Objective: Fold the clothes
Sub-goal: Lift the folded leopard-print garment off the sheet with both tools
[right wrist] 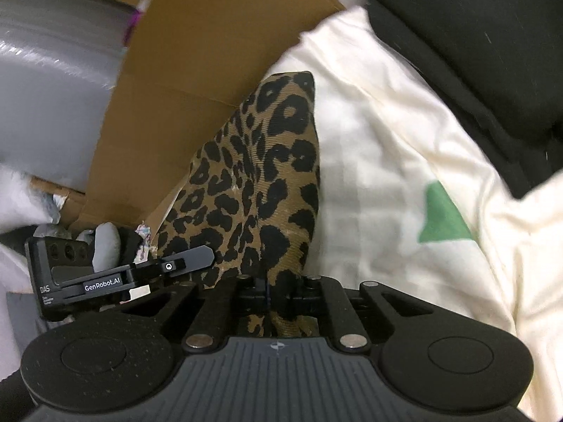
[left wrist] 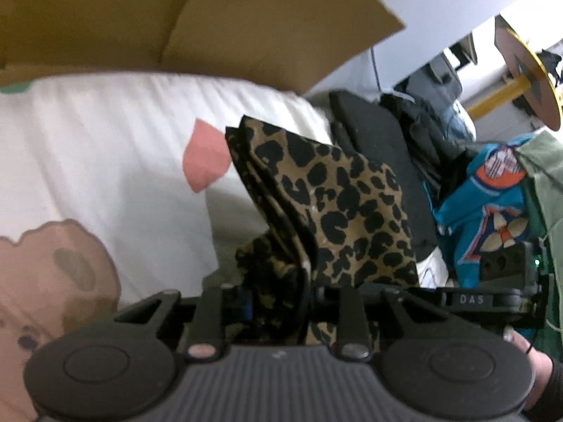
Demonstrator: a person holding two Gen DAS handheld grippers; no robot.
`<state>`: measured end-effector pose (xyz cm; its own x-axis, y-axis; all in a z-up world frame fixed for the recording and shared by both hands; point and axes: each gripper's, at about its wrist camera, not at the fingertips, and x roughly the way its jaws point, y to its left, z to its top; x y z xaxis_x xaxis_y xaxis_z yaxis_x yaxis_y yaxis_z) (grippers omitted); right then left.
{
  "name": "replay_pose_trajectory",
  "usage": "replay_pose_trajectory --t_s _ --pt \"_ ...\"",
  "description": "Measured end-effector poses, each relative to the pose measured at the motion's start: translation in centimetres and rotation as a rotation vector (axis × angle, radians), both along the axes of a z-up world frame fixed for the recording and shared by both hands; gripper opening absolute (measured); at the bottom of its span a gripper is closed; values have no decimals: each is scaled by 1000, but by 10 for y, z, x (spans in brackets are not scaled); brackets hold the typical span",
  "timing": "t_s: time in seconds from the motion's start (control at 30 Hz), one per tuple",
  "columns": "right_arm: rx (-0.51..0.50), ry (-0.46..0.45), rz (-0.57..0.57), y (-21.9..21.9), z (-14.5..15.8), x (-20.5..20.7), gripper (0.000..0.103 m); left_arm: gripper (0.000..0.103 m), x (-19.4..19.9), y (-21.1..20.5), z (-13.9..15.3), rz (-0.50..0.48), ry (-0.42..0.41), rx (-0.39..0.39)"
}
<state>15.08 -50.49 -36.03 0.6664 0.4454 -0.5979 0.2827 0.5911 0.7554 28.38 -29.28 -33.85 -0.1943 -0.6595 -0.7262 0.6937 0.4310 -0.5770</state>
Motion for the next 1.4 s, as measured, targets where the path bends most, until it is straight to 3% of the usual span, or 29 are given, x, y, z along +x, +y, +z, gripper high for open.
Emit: replay_pose_trajectory --t_s 0.33,0.8,1.1,1.4 --pt "-77 -64 16 7 92 3 6 27 -21 26 89 154 -82 -40" --pt "-195 -214 61 17 246 -9 5 27 -57 36 243 284 -236 -82" --pt "-273 -332 84 15 354 -26 6 27 -78 30 339 325 -322 -136" --pt "-362 -400 92 11 439 -56 6 27 -108 25 406 352 -397 -173"
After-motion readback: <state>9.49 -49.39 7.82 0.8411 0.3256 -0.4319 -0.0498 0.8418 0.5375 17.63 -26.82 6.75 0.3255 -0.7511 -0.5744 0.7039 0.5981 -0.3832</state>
